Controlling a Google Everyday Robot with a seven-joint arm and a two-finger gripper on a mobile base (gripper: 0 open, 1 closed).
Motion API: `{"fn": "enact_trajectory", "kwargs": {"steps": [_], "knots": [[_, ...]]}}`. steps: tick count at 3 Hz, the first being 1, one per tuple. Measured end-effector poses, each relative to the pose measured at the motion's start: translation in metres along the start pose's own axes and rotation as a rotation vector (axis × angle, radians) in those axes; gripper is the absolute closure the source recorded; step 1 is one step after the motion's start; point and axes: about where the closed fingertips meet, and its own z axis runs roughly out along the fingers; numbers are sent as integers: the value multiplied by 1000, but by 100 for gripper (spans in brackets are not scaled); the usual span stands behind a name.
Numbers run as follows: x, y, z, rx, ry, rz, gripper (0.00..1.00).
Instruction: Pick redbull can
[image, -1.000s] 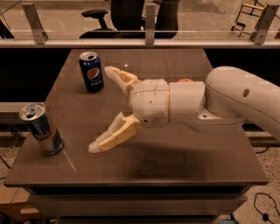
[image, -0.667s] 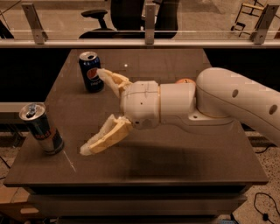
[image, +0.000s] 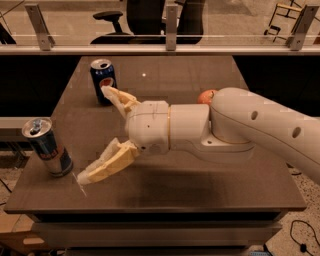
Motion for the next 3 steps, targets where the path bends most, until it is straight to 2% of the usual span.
{"fn": "enact_trajectory", "kwargs": {"steps": [1, 3], "knots": [[3, 1, 8, 1, -6, 20, 0], [9, 1, 37, -58, -29, 68, 0]]}}
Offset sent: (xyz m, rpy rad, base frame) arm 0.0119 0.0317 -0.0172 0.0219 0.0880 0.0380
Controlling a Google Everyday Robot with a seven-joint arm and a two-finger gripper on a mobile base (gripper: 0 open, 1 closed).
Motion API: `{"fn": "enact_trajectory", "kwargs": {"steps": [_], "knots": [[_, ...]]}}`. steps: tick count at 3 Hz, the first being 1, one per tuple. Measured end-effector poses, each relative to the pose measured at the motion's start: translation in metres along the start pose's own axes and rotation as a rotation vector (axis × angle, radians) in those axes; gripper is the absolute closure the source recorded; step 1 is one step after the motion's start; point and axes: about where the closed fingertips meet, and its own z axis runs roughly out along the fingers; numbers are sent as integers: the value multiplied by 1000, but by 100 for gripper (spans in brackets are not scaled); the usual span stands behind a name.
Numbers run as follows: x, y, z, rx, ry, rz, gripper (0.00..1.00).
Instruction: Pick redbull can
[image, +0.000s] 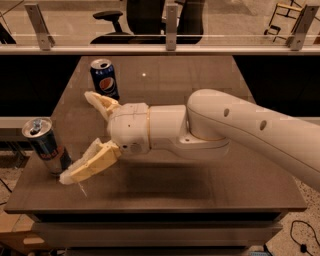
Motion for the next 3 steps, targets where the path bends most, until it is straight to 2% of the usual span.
{"fn": "enact_trajectory", "kwargs": {"steps": [2, 3], "knots": [[0, 8, 37, -66, -53, 35, 0], [0, 8, 37, -67, -54, 35, 0]]}}
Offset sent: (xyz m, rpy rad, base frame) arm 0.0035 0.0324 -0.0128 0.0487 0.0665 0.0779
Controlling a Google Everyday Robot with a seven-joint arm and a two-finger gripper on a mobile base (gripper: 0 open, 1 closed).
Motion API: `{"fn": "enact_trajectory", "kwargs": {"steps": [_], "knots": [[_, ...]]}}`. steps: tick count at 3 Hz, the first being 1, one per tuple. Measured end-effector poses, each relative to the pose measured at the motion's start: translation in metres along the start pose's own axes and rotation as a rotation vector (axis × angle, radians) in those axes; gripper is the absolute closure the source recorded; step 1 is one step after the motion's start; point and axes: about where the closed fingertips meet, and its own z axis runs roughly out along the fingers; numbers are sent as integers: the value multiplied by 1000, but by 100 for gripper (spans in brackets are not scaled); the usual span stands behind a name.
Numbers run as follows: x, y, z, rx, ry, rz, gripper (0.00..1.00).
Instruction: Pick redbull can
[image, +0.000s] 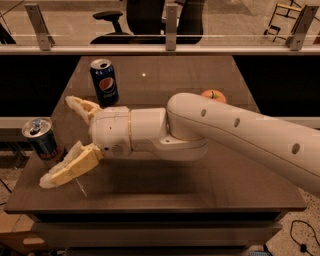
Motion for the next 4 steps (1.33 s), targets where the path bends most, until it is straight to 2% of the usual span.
{"fn": "enact_trajectory", "kwargs": {"steps": [2, 3, 4], "knots": [[0, -5, 20, -64, 10, 1, 0], [0, -7, 27, -87, 10, -6, 19], [-2, -5, 29, -90, 10, -8, 42]]}}
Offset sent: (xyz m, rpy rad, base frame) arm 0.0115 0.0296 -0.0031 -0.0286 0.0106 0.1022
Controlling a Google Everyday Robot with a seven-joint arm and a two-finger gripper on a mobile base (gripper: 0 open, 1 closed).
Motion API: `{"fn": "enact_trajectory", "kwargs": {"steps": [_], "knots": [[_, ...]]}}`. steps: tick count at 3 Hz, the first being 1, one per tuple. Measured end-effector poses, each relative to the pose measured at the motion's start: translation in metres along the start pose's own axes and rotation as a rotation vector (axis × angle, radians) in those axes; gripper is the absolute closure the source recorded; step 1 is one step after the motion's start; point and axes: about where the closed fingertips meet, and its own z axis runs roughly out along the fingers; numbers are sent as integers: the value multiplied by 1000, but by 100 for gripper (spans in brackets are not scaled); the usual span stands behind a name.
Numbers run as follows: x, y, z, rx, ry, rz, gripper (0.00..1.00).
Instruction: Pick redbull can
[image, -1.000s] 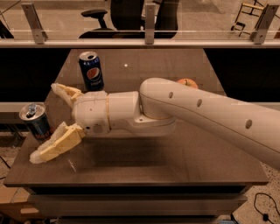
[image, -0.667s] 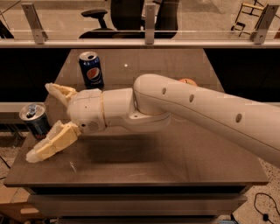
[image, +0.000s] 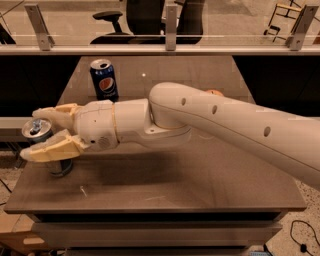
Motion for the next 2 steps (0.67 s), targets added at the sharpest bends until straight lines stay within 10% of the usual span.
{"fn": "enact_trajectory", "kwargs": {"steps": [2], "knots": [[-3, 3, 4, -8, 0, -5, 88]]}}
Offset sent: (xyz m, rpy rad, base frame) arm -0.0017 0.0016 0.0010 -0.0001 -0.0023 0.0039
